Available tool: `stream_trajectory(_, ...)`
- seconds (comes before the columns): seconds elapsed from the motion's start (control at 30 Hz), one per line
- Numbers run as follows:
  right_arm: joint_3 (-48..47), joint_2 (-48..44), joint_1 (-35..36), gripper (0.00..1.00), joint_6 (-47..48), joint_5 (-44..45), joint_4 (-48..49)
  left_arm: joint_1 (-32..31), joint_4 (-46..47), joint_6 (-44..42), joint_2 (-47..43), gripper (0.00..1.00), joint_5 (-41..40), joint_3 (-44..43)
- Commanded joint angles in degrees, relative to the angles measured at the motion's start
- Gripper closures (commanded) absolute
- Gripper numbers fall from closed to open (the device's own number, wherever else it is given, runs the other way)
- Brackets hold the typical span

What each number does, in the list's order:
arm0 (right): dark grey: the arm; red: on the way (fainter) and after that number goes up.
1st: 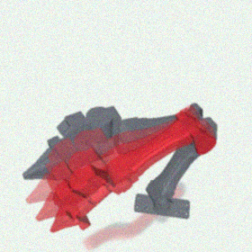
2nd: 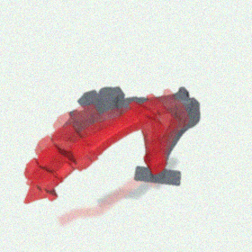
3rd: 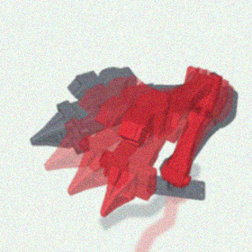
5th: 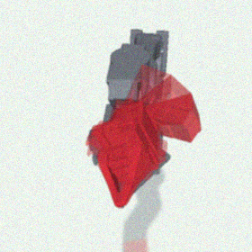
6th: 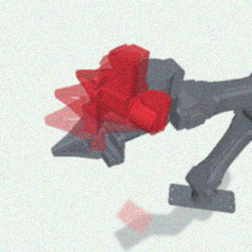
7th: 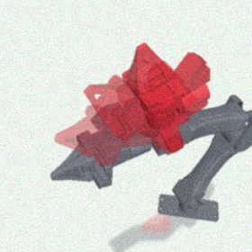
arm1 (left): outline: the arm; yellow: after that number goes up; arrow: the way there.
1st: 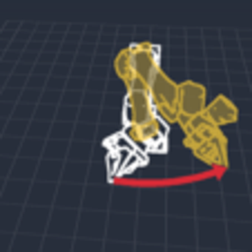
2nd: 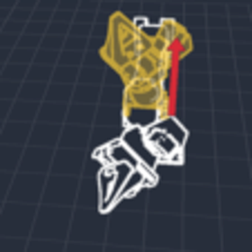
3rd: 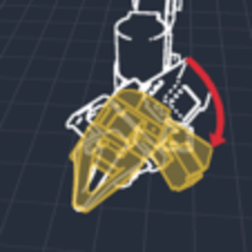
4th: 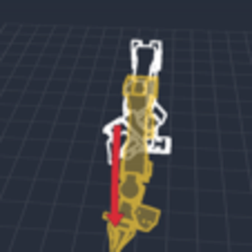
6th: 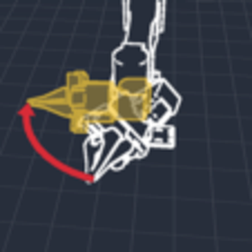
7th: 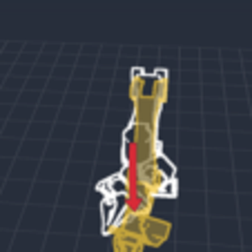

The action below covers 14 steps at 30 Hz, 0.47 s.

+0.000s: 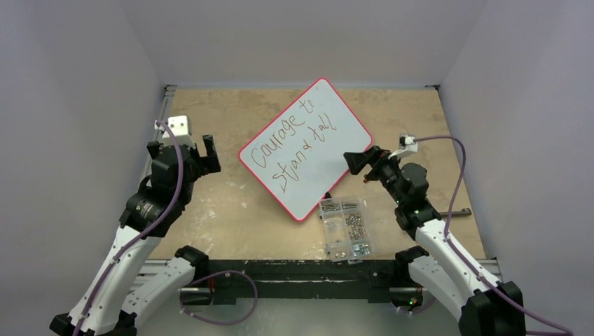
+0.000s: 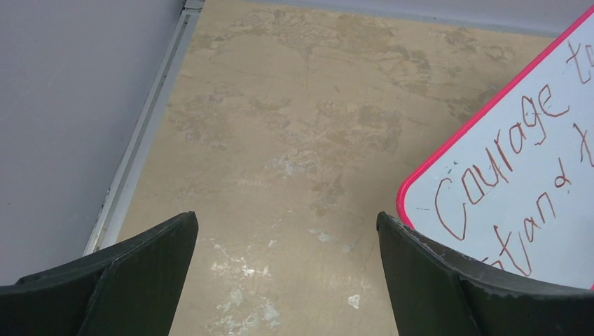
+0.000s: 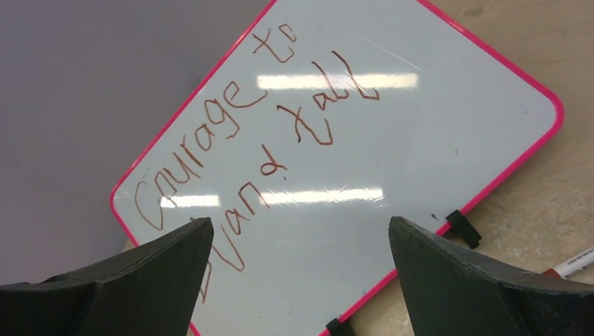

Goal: Write a sentence on the whiteboard
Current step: Reset both arms

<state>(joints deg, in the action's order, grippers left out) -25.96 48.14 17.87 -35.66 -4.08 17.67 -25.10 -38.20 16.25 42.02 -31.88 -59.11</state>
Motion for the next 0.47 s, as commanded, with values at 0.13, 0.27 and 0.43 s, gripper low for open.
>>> stream_trajectory(0.13, 7.61, -7.57, -0.09, 0.01, -3.18, -10.79, 10.48, 0.67, 3.46, -2.1, 0.09, 0.0, 0.39, 1.34)
stream_trajectory(0.27, 9.1, -8.44, 0.04, 0.01, -3.8, -11.36, 12.9, 0.86, 3.73, -2.19, -0.01, 0.0, 0.53, 1.6)
stream_trajectory(0.43, 8.49, -10.66, 0.24, 0.01, -1.09, -9.31, 11.78, 0.93, 3.76, -2.2, -0.09, 0.0, 0.65, 1.87)
